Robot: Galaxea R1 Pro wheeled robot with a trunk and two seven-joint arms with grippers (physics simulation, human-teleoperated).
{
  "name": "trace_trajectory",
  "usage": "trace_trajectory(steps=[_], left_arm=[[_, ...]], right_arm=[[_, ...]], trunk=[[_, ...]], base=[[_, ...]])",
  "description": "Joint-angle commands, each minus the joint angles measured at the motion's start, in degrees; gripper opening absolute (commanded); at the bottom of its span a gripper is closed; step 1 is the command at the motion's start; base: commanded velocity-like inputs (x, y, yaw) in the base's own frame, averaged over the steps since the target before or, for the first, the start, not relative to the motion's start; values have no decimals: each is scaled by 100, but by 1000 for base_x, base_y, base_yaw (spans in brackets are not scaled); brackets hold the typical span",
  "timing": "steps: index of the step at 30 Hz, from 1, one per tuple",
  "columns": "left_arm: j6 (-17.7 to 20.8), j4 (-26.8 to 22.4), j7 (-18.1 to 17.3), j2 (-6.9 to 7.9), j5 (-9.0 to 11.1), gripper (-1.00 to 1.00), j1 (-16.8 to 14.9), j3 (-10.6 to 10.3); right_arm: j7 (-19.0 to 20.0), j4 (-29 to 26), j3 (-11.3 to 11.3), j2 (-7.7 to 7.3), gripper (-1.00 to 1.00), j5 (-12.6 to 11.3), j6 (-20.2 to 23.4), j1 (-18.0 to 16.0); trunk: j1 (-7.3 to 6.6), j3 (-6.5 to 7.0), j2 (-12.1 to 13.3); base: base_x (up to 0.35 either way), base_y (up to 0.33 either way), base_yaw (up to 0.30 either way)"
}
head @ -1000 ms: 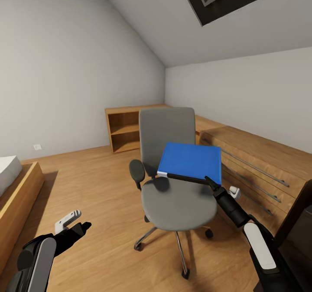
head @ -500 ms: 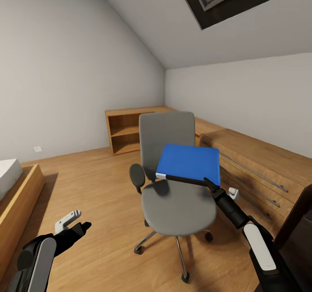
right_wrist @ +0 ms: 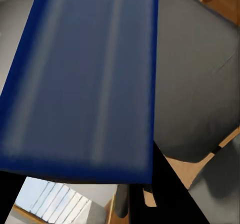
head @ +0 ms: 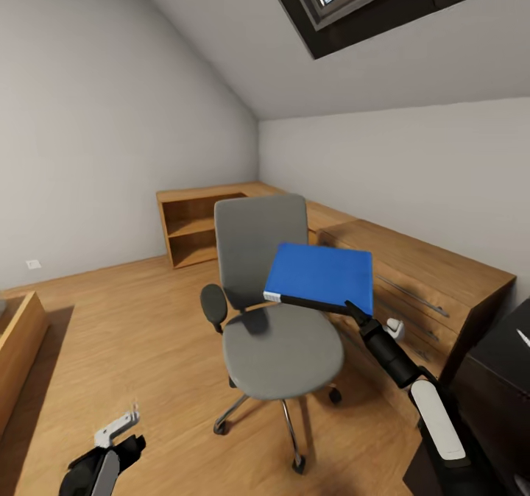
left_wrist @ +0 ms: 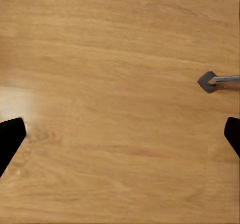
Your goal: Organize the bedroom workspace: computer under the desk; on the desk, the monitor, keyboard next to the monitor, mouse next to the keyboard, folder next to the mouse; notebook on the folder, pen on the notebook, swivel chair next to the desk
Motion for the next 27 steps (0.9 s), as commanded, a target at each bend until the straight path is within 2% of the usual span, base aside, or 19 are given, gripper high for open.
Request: trace_trajectory(steps=[1, 2, 3, 4, 5, 7, 8, 10, 11, 17, 20, 27], left_arm=[[-230, 178, 37, -4, -123, 100, 25, 7], [-710, 525, 31, -4, -441, 100, 63, 7], [-1520, 1084, 25, -5, -796, 100, 98, 6], [-2186, 1590, 27, -5, -986, 100, 116, 6], [-2374, 1748, 27, -5, -1028, 100, 120, 6], [-3049, 2408, 32, -5, -1141, 100, 131, 0], [-3199, 2618, 34, -5, -1163, 100, 133, -4], [-3365, 2954, 36, 1, -1187, 100, 135, -25], [-3454, 3327, 34, 28, -1199, 100, 136, -30], [-3482, 3785, 29, 59, -1205, 100, 136, -29], [-3485, 4166, 16, 172, -1205, 100, 136, -29], [-3478, 4383, -293, 249, -1195, 100, 136, -29]], right_arm=[[6, -9, -9, 14, -100, -51, 49, -5], [6, -30, -11, 32, -100, -51, 47, -5], [2, -58, -13, 47, -100, -51, 45, -5], [0, -73, -15, 55, -100, -51, 44, -5], [-1, -76, -17, 56, -100, -50, 44, -5], [-10, -87, -45, 60, -100, -45, 36, -5], [-13, -90, -72, 61, -100, -44, 32, -5], [-37, -99, -174, 62, -100, -43, 25, -5], [-129, -104, -251, 63, -100, -43, -46, -5], [-262, -104, -270, 107, -100, -32, -169, -5], [-402, -135, -273, 152, -100, -27, -219, -5], [-472, -148, -270, 215, -100, -18, -250, -5]], trunk=[[-24, 13, 39], [-46, 31, 79], [-68, 49, 119], [-89, 67, 159], [-111, 85, 199], [-155, 121, 279], [-177, 139, 319], [-221, 175, 400], [-243, 193, 440], [-375, 300, 680], [-441, 354, 801], [-595, 480, 1081]], base=[[-5, 0, -264], [-4, 0, -264], [-2, 0, -264], [-6, 0, -265], [-17, 0, -265], [-128, 0, -265], [-240, 0, -266], [-287, 0, -266], [-328, 0, -266], [-172, 0, -267], [-29, 0, -268], [-6, 0, -269]])
